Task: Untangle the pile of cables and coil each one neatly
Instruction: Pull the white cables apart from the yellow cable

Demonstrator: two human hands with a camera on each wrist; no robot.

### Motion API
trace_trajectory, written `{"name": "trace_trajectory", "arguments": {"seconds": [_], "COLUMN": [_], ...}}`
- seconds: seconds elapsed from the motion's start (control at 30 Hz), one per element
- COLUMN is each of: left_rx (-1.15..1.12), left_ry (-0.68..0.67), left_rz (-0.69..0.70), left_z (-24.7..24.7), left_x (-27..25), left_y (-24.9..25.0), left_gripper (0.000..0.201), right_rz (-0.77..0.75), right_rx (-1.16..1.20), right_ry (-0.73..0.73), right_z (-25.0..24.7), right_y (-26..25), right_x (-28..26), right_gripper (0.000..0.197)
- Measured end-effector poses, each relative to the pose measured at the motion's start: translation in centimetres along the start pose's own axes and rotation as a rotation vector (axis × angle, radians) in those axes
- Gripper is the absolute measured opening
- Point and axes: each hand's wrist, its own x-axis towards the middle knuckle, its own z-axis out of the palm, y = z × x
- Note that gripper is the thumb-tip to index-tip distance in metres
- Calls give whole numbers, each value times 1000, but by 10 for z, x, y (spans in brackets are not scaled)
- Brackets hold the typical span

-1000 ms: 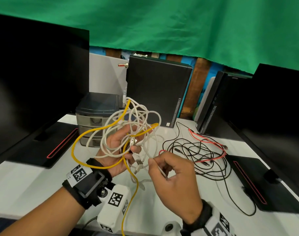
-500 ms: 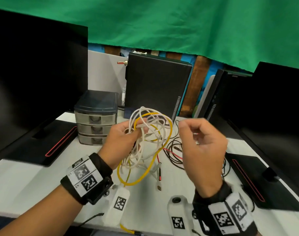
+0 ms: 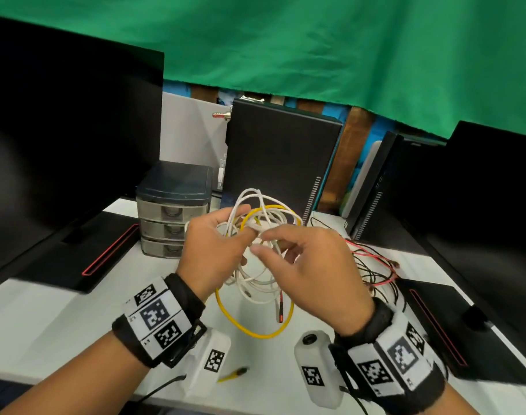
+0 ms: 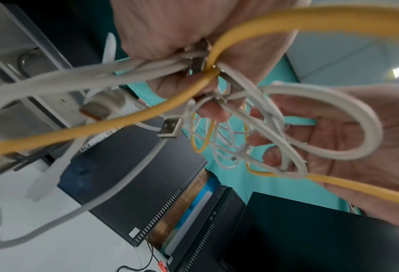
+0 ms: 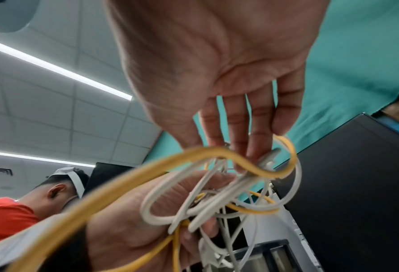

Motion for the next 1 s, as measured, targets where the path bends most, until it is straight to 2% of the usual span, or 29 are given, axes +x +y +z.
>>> {"name": "trace_trajectory", "arguments": {"seconds": [0.07, 0.13, 0.27, 0.43, 0.57, 0.63, 0.7, 0.77, 0.87, 0.93, 1.0], "left_rx": [12, 22, 30, 75, 117, 130, 160, 205, 305, 290, 206], "left_ry": [4, 4, -37, -159, -179, -199, -227, -243, -254, -247, -250], "left_rz": [-8, -11, -43, -110, -200, -254, -300, -326, -340, -377, -422], "left_z": [-1, -3, -4, -3, -5, -7, -9, -11, -16, -21, -25], "left_x": [0, 1, 5, 3, 9, 12, 13, 14, 17, 22, 27], "left_y": [2, 3, 2, -3, -13, -21, -31, -44, -61, -64, -59], "left_gripper": [31, 32, 27, 21, 12, 7, 4, 3, 15, 14, 14], "right_rz": [55, 49, 24, 79, 36, -27, -52, -8, 90, 104, 87], "right_rx": [53, 71, -74, -218, -295, -259, -114, 74, 249, 216, 87], "right_ry": [96, 143, 84, 249, 264, 364, 454, 520, 569, 558, 524], "right_z": [3, 5, 8, 15, 13, 8, -4, -22, -57, -79, -98], "right_y": [7, 14, 21, 31, 39, 40, 39, 40, 48, 50, 50], "right_x": [4, 6, 7, 20, 29, 35, 45, 62, 96, 112, 123], "right_gripper": [32, 27, 24, 24, 15, 12, 11, 11, 9, 12, 14]}}
